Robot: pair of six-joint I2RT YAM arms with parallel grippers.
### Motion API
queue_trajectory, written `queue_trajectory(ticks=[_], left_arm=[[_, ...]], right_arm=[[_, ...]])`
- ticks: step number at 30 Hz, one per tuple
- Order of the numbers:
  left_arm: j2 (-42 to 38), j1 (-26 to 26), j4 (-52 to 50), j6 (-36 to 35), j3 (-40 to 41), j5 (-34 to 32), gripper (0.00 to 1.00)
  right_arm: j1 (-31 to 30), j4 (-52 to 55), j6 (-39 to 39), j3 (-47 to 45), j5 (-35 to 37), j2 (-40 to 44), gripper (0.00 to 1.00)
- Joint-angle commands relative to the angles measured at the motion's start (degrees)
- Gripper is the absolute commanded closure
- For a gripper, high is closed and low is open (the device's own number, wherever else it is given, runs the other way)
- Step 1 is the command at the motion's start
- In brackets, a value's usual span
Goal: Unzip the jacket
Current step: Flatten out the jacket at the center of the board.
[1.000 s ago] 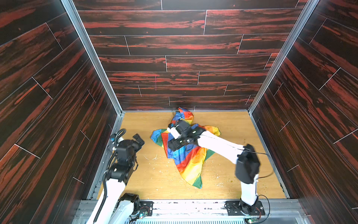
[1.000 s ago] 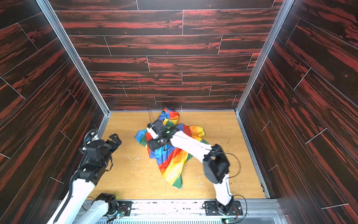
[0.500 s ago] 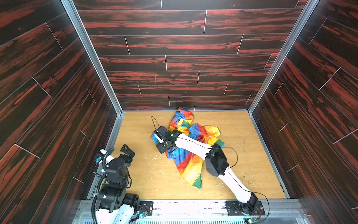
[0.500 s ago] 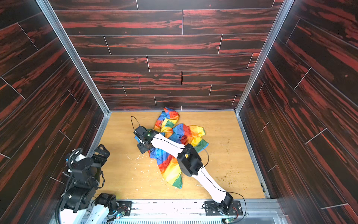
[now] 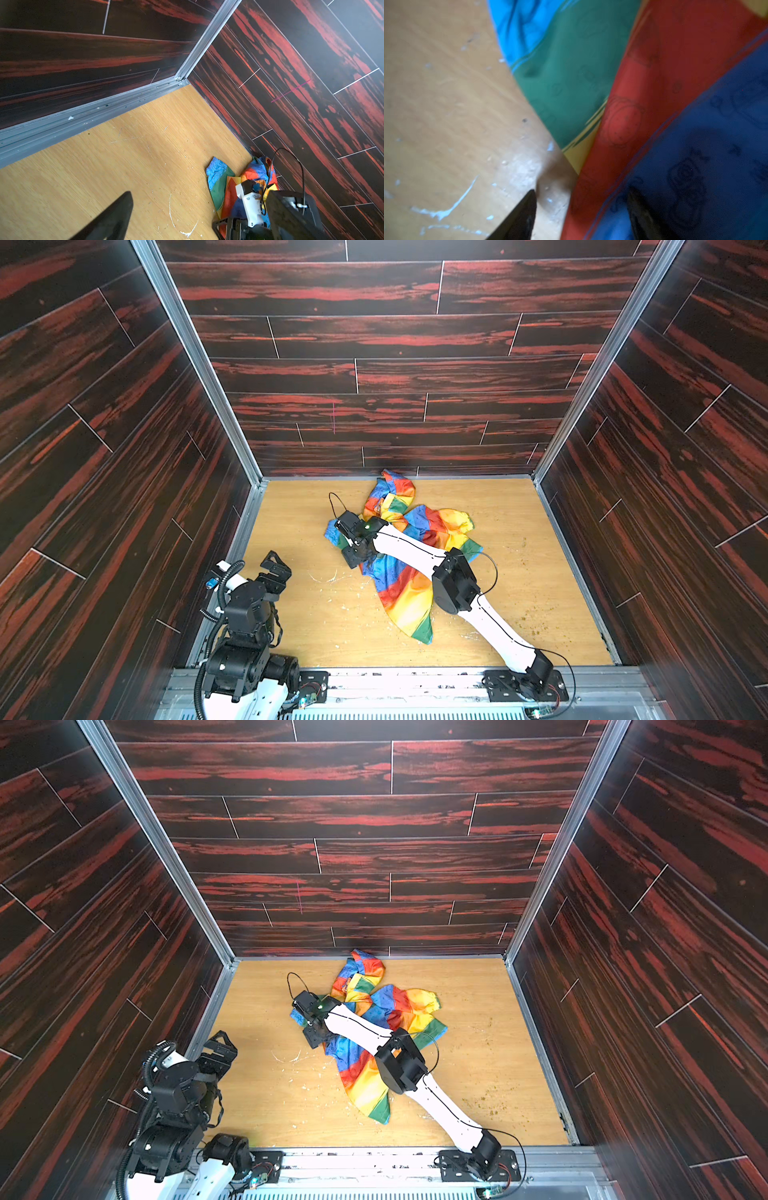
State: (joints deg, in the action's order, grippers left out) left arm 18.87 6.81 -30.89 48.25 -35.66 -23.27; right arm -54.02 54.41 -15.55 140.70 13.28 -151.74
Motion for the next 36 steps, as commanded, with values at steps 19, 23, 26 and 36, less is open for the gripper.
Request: queue_trajectory(ticks=[19, 23, 26, 36], left_arm=[[9.51, -0.13, 3.72, -2.28, 0.92, 6.60, 0.00], [11.37, -0.13, 6.48, -3.14, 1.18, 9.59, 0.00], [13.50, -0.13, 8.34, -4.44, 0.95, 12.29, 0.00], [31.13, 0.34, 16.27, -9.11, -1.97, 28.40, 0.00]], right_arm=[[2.08, 0.08, 8.51, -18.70, -1.51, 30.99, 1.00], [7.50, -7.05, 8.60, -34.66, -8.57, 47.70, 1.00], [14.71, -10.75, 8.89, -45.34, -10.72, 58.64, 1.00], [40.29, -11.07, 9.32, -60.93, 1.55, 77.29, 1.00]])
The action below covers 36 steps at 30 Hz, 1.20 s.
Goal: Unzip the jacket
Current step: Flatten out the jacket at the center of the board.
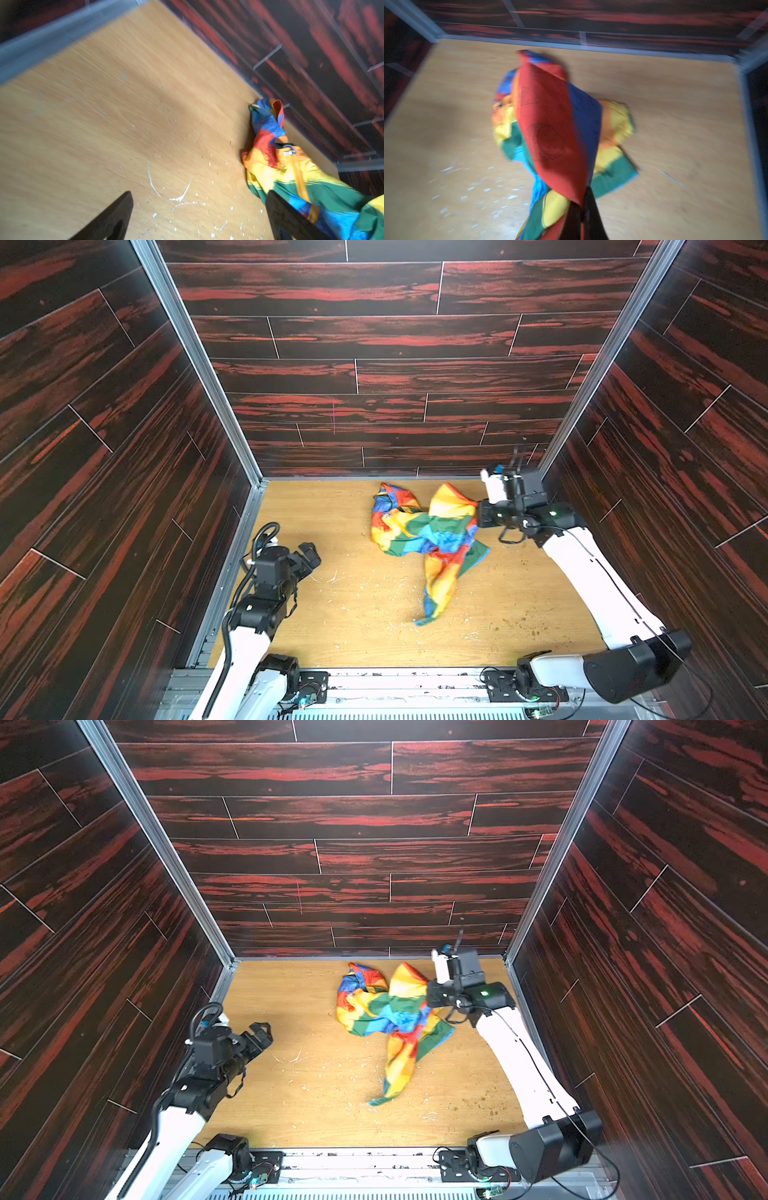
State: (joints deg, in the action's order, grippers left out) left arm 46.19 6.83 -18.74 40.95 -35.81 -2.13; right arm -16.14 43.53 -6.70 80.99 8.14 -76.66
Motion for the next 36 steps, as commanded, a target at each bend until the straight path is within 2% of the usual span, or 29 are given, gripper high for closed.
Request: queue_trajectory(ticks=[1, 4, 7, 10, 13, 16, 19, 23, 28, 29, 31, 36], left_arm=[[6.20, 0.90, 6.12, -2.42, -1.97, 9.06, 0.00], [12.41, 5.75, 11.98, -7.02, -2.62, 10.65, 0.00], [20.08, 11.62, 18.52, -11.68, -3.69, 13.65, 0.00], [30.89, 12.48, 33.12, -5.97, -2.92, 22.74, 0.00], [42.80, 13.70, 46.86, -0.49, -4.90, 28.42, 0.00], [53.49, 15.74, 53.01, 2.61, -11.27, 32.45, 0.00], [61.86, 17.78, 55.91, 5.76, -17.80, 32.96, 0.00], [66.71, 19.07, 60.31, 10.38, -21.72, 28.68, 0.01], [70.09, 21.92, 52.15, 8.01, -28.51, 25.33, 0.07], [70.68, 22.24, 52.14, 8.36, -29.12, 24.59, 0.11], [72.17, 22.44, 53.32, 10.12, -30.08, 24.28, 0.25], [75.44, 22.44, 66.75, 18.70, -30.88, 23.70, 0.73]], right_arm=[[3.91, -0.27, 0.05, -1.59, 7.89, 2.01, 1.00], [7.87, -1.13, -1.13, -1.34, 3.73, 0.03, 1.00], [8.09, -0.57, -0.66, 1.48, -2.05, -1.36, 1.00], [8.08, -0.91, 0.13, 3.40, -8.51, -0.42, 1.00], [8.09, -1.69, 0.31, 4.63, -14.14, 1.73, 1.00], [8.14, -1.56, 0.88, 5.58, -18.92, 4.01, 1.00], [8.06, -0.87, 1.37, 5.98, -21.89, 6.22, 1.00], [8.14, 0.53, 1.14, 7.19, -22.19, 8.02, 1.00], [8.09, 1.34, 0.73, 8.86, -23.54, 9.18, 1.00], [8.07, 1.47, 0.87, 9.13, -23.38, 9.38, 1.00], [8.10, 1.64, 1.01, 9.66, -22.77, 9.67, 1.00], [8.07, 1.82, 1.16, 9.71, -21.88, 9.95, 1.00]])
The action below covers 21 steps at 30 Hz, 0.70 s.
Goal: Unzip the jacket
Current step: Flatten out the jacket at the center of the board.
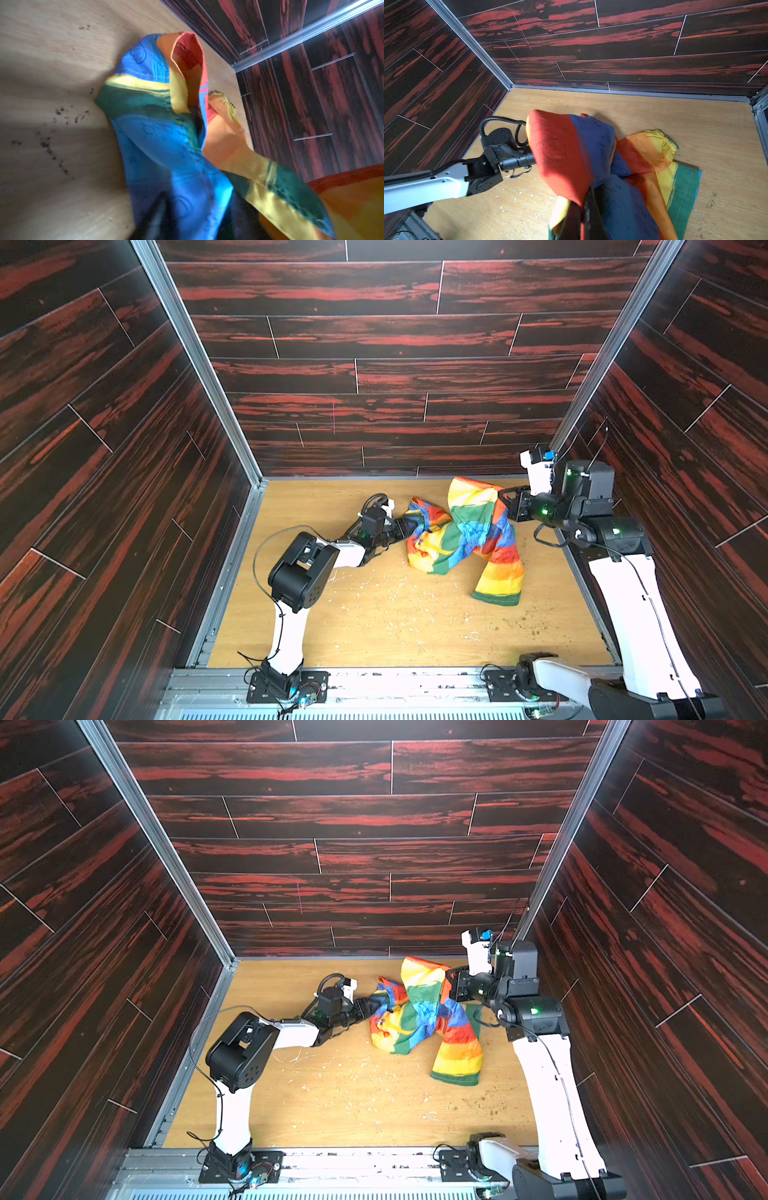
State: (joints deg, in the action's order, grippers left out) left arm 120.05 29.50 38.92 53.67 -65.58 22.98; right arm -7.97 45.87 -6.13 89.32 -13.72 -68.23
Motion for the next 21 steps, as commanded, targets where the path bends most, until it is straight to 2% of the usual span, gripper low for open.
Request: queue_trajectory(ticks=[1, 2, 4, 6, 8, 9, 10, 11, 16, 19, 21], left_arm=[[1.81, -0.27, 11.85, 7.31, -1.13, -1.92, 0.79], [1.73, -0.23, 13.74, 8.60, -1.27, -2.57, 0.83], [0.96, -0.23, 13.42, 8.66, -2.29, -2.92, 0.79], [-0.46, -0.23, 6.53, 6.37, -3.74, -2.33, 0.56], [-1.94, -0.23, 1.51, 4.66, -2.60, -3.42, 0.37], [-2.52, -0.23, 0.17, 4.51, -1.51, -3.26, 0.11], [-2.87, -0.23, -2.08, 4.36, -1.06, -2.52, 0.04], [-3.33, -0.31, -5.78, 3.52, -0.96, -1.66, 0.00], [-6.14, -0.12, -25.44, -2.26, -2.13, -4.36, 0.00], [-4.15, -0.14, -38.29, -5.27, -9.34, -4.11, 0.00], [-1.92, 0.03, -40.62, -4.78, -12.81, -2.58, 0.00]], right_arm=[[-0.04, -0.61, 0.55, 1.37, 0.27, 1.52, 1.00], [-0.10, -0.81, 0.68, 1.25, 0.70, 1.77, 1.00], [-0.12, -1.28, 0.86, 1.03, 1.56, 2.13, 1.00], [-0.08, -1.14, 1.03, 1.42, 2.24, 2.39, 1.00], [-0.06, -0.98, 1.14, 1.72, 2.81, 2.57, 1.00], [-0.07, -0.71, 1.13, 1.98, 2.90, 2.58, 1.00], [-0.03, -0.54, 1.04, 2.09, 2.86, 2.68, 1.00], [-0.06, -0.43, 0.86, 2.09, 2.70, 2.73, 1.00], [-0.06, -0.25, 0.42, 1.56, 1.33, 3.37, 1.00], [-0.04, -0.16, 0.09, 1.55, 1.45, 3.45, 1.00], [-0.08, 0.21, -0.56, 1.86, 1.76, 3.28, 1.00]])
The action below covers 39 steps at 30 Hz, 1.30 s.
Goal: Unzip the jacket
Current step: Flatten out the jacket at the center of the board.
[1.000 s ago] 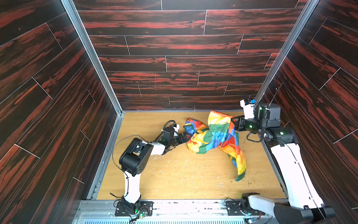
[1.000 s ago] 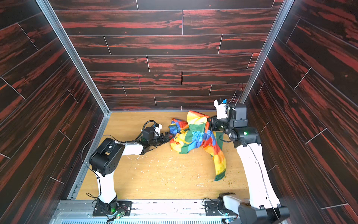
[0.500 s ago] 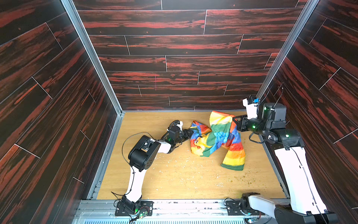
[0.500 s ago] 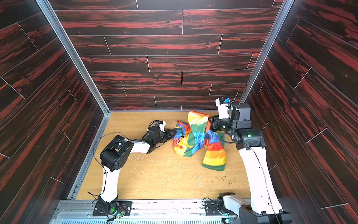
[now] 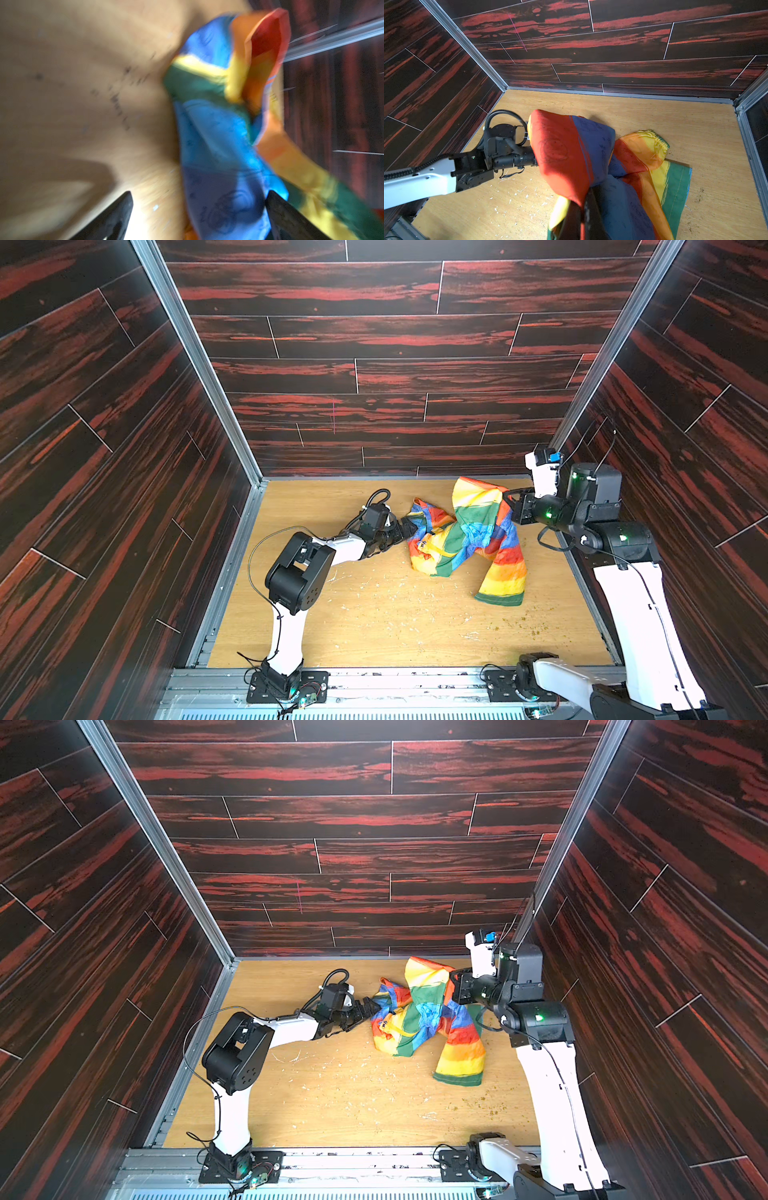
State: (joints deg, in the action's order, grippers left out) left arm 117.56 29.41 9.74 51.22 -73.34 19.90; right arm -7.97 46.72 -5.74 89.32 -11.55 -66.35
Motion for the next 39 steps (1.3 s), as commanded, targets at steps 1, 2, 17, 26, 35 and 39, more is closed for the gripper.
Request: queue_trajectory(ticks=[1, 2, 17, 26, 35, 39], left_arm=[[1.50, 0.36, -10.21, -1.31, -5.81, 1.32, 0.01], [2.19, 0.62, -8.17, -0.07, -5.85, 1.70, 0.02], [13.44, 3.20, 10.73, 16.58, -12.12, 12.36, 0.35], [5.60, 1.75, 25.23, 18.37, -6.90, 9.37, 1.00], [-37.77, 0.38, -9.12, -23.92, 3.47, -22.69, 1.00], [-54.77, 0.14, -14.95, -32.66, 6.25, -30.93, 1.00]], right_arm=[[-0.10, -0.39, -0.96, 2.16, -0.65, 1.24, 1.00], [-0.11, -0.21, -1.02, 2.35, -0.83, 1.22, 1.00], [-0.06, 0.39, -1.25, 3.87, -2.07, 2.20, 1.00], [-0.10, -1.15, -2.27, 4.27, 3.53, 3.14, 1.00], [-0.07, -8.85, 0.19, -0.51, -0.36, 6.01, 1.00], [-0.09, -13.85, -0.78, -2.58, -12.42, 7.87, 1.00]])
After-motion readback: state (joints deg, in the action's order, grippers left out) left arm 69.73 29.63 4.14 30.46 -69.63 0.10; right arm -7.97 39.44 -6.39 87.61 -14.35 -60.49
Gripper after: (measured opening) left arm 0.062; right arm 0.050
